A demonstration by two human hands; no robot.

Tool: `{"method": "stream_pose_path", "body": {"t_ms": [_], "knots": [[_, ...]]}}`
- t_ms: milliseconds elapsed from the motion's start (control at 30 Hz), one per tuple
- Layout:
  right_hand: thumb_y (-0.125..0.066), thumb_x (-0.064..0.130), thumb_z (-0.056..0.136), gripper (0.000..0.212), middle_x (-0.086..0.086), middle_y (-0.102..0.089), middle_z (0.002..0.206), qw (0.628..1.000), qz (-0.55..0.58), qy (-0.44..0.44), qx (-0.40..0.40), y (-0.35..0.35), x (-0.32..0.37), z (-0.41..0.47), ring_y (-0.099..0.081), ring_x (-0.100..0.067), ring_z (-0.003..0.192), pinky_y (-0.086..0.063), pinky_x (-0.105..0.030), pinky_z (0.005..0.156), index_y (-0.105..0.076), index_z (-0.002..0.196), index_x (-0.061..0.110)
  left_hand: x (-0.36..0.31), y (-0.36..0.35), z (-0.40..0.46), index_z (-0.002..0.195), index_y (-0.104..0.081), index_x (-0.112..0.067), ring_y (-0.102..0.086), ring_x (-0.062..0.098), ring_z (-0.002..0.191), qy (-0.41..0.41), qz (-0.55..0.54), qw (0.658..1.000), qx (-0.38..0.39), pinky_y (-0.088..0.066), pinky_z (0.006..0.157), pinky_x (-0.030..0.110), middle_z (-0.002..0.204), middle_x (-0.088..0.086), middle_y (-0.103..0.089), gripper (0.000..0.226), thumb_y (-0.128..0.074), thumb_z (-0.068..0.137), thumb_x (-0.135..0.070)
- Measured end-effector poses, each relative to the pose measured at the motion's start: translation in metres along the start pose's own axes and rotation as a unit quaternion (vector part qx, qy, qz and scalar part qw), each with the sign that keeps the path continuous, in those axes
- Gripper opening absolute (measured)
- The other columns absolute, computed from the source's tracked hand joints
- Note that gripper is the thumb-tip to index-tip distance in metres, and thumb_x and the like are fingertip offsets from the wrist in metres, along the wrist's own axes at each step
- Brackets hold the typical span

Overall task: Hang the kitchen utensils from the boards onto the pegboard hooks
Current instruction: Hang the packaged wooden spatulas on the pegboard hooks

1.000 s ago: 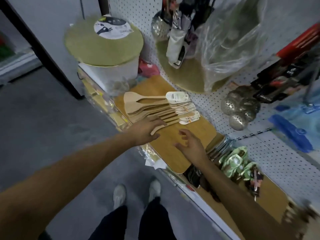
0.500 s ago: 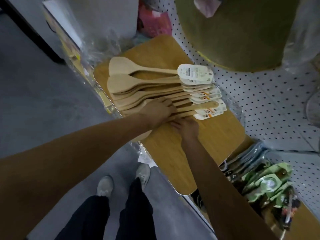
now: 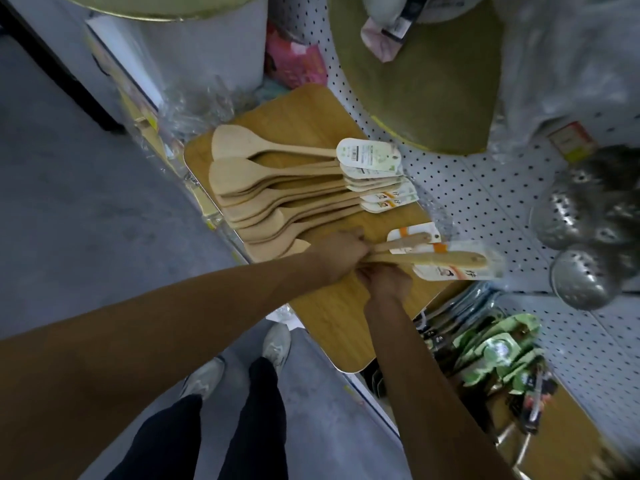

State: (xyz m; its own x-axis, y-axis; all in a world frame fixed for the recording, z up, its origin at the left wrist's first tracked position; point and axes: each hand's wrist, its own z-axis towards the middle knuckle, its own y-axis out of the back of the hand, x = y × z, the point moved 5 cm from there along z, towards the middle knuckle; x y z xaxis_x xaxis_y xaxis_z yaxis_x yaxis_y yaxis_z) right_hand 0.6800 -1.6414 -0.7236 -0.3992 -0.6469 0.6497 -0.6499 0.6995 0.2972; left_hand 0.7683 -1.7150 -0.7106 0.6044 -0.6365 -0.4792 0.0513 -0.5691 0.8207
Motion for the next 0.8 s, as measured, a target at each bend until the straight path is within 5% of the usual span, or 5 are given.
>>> {"method": "stream_pose_path", "body": {"t_ms": [200, 433, 567, 667, 800], "knots": [[-0.047, -0.017, 0.085, 0.032, -0.019, -0.069, 0.100, 0.991, 0.105, 0.048, -0.062, 0.062, -0.005, -0.067, -0.067, -0.032, 0.083, -0.059, -0.045, 0.076, -0.067, 0.097, 0.005, -0.062, 0.015, -0.042, 0.124, -0.058, -0.017, -0.060, 0.030, 0.104, -0.067, -0.075, 0.995, -0.012, -0.051, 0.080, 0.038, 0.126, 0.006, -0.047, 0.039, -0.058, 0.088, -0.001], [-0.051, -0.014, 0.090, 0.021, -0.023, -0.067, 0.090, 0.980, 0.185, 0.050, -0.057, 0.136, -0.032, -0.165, -0.067, -0.038, 0.082, -0.056, -0.047, 0.079, -0.063, 0.088, 0.003, -0.147, 0.036, -0.121, 0.122, -0.062, -0.018, -0.061, 0.024, 0.089, -0.142, -0.106, 0.983, 0.039, -0.051, 0.076, 0.038, 0.110, 0.002, -0.046, 0.033, -0.061, 0.092, -0.006], [-0.051, -0.005, 0.095, 0.016, -0.022, -0.068, 0.089, 0.976, 0.177, 0.100, -0.081, 0.192, -0.036, -0.219, -0.067, -0.038, 0.082, -0.058, -0.037, 0.065, -0.064, 0.089, 0.001, -0.204, 0.062, -0.167, 0.114, -0.065, -0.023, -0.048, 0.010, 0.082, -0.186, -0.128, 0.973, 0.048, -0.030, 0.064, 0.024, 0.099, -0.007, -0.047, 0.019, -0.058, 0.097, -0.027], [-0.046, -0.007, 0.095, 0.013, -0.019, -0.066, 0.086, 0.970, 0.170, 0.142, -0.098, 0.240, -0.036, -0.256, -0.065, -0.033, 0.078, -0.056, -0.030, 0.057, -0.059, 0.098, -0.004, -0.242, 0.074, -0.191, 0.109, -0.067, -0.026, -0.054, 0.010, 0.086, -0.202, -0.140, 0.969, 0.031, -0.042, 0.069, 0.028, 0.098, -0.008, -0.055, 0.017, -0.065, 0.091, -0.025], [-0.046, -0.007, 0.094, 0.024, -0.018, -0.067, 0.096, 0.960, 0.157, 0.194, -0.124, 0.308, -0.042, -0.294, -0.068, -0.031, 0.085, -0.060, -0.044, 0.072, -0.059, 0.112, 0.000, -0.300, 0.087, -0.211, 0.106, -0.067, -0.022, -0.059, 0.015, 0.089, -0.215, -0.176, 0.960, 0.048, -0.048, 0.076, 0.032, 0.096, -0.008, -0.058, 0.026, -0.074, 0.084, -0.009]]}}
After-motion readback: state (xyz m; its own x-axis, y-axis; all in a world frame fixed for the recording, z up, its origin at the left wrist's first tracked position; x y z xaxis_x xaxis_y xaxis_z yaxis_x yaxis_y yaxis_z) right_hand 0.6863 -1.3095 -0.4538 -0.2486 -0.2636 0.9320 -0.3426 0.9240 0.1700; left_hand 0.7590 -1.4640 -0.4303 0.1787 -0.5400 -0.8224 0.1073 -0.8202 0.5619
